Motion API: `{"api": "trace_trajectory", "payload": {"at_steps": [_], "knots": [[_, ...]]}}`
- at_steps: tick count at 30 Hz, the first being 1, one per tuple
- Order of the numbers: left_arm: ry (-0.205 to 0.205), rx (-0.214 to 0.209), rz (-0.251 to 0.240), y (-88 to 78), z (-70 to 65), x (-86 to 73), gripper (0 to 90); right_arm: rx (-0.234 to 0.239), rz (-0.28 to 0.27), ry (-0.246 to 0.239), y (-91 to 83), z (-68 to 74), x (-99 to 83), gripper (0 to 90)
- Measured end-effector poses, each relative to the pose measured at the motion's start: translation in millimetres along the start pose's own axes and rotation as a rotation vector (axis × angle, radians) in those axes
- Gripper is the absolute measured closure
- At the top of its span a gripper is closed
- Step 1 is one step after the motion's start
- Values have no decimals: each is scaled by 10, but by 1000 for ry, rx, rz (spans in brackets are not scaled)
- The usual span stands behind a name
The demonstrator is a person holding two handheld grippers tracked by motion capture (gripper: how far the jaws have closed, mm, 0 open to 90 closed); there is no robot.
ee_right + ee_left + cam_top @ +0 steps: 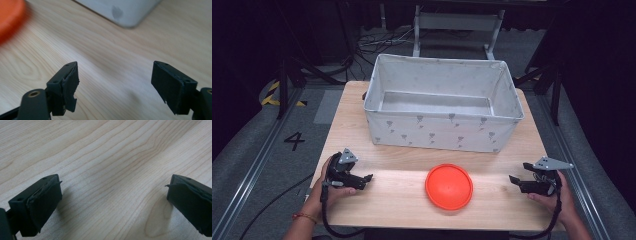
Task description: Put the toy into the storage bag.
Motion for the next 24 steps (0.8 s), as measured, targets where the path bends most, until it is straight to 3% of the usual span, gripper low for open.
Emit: {"api": "trace_trajectory", "payload": {"at_steps": [6,7,10,11,12,13,19,24], "knots": [[0,0,-1,0,0,0,1,110,-16,-90,-20,388,404,232],[0,0,-1,0,0,0,1,110,-16,-90,-20,388,404,232],[0,0,0,0,0,0,1,200,-23,-145,30,682,667,229],[-1,0,-1,1,0,0,1,200,-23,-145,30,682,667,229],[0,0,0,0,0,0,1,222,-17,-174,83,797,763,229],[0,0,-1,1,0,0,1,222,-17,-174,83,797,763,229],[0,0,0,0,0,0,1,277,25,-228,322,1099,922,228],[0,0,-1,0,0,0,1,293,60,-243,464,1193,948,223]]}}
Point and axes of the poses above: each handheld gripper's, and its own axes: y roughly forward along the jaws, x roughly out of its top, z roughly to its left, the point moved 8 cm from there along y, roughly forward along the jaws, and after that the axes turned 12 degrees about z, right-handed, at the moved point
